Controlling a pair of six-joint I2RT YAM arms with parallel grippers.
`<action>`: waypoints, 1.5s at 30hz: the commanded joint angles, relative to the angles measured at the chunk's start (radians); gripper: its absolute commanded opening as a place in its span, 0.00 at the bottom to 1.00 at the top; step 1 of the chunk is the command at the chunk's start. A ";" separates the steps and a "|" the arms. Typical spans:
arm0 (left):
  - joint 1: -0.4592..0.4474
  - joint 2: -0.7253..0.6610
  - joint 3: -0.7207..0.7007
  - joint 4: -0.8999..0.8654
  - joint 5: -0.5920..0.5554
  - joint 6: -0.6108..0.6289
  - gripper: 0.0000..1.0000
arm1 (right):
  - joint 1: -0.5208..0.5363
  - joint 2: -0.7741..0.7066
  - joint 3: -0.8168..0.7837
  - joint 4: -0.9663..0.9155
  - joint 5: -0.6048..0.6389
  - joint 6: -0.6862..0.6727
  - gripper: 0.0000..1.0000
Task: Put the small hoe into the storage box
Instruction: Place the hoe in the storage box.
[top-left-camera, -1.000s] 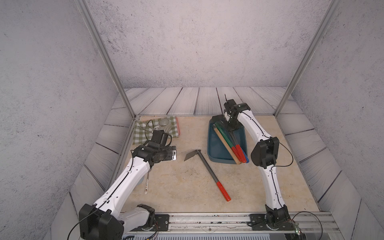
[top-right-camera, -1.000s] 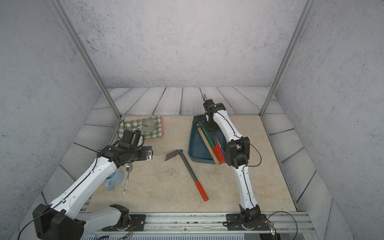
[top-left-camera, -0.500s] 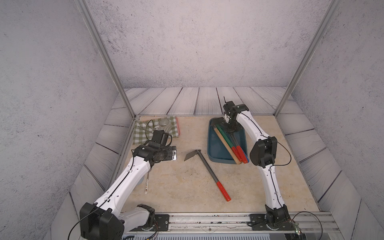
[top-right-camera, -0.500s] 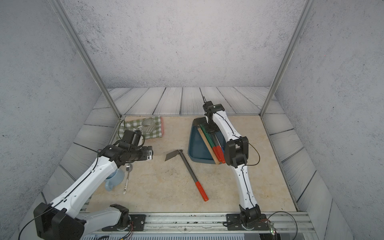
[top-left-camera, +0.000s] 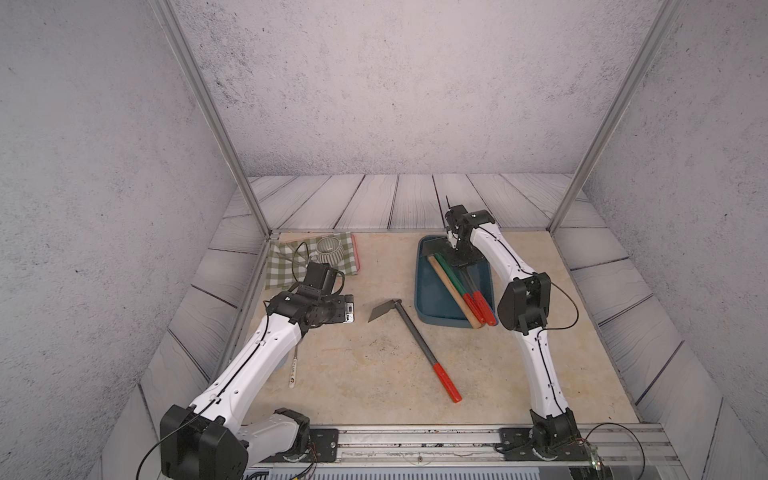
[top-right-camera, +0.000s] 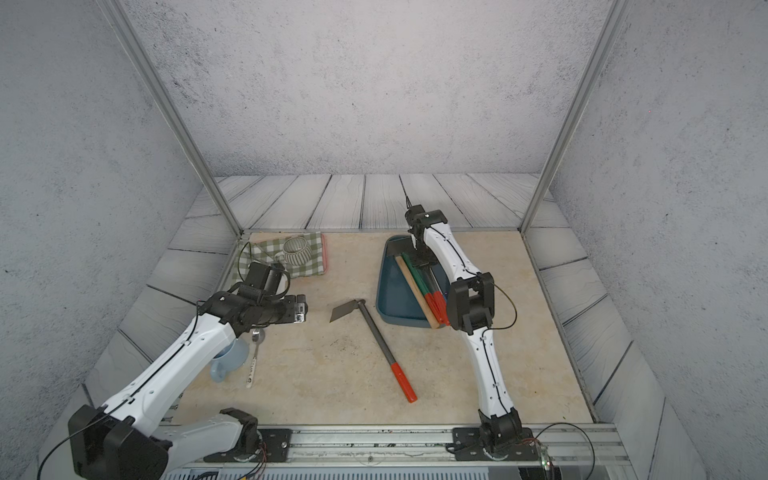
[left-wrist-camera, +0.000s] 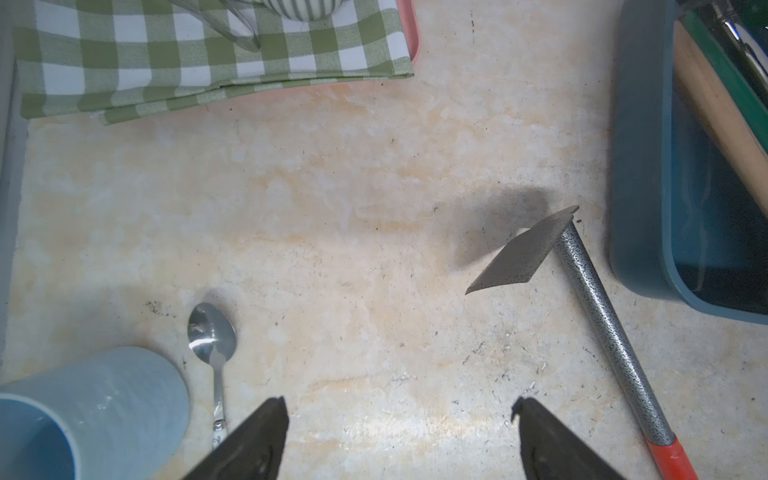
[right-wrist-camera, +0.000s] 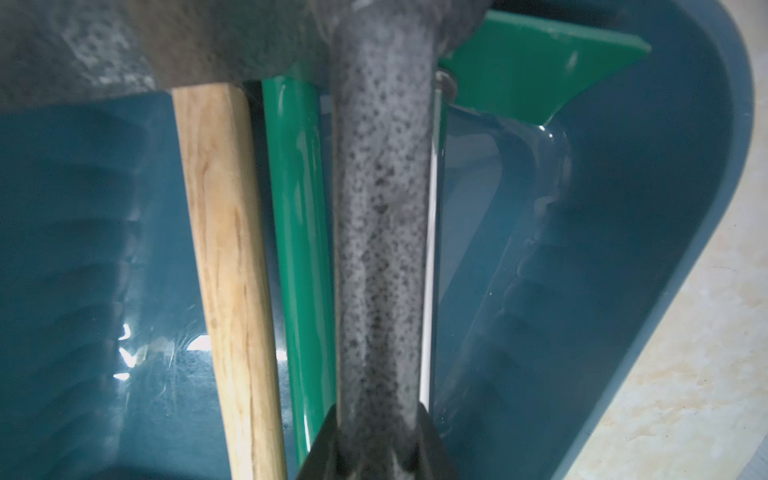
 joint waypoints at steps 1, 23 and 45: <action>0.003 0.009 -0.014 0.033 0.032 -0.007 0.88 | -0.005 -0.011 0.015 0.055 0.002 0.031 0.03; -0.005 -0.017 -0.030 0.045 0.044 -0.008 0.88 | 0.003 -0.185 -0.102 0.174 0.001 0.044 0.57; -0.004 -0.020 -0.018 0.046 0.025 0.054 0.88 | 0.123 -0.422 -0.323 0.285 0.042 0.007 0.53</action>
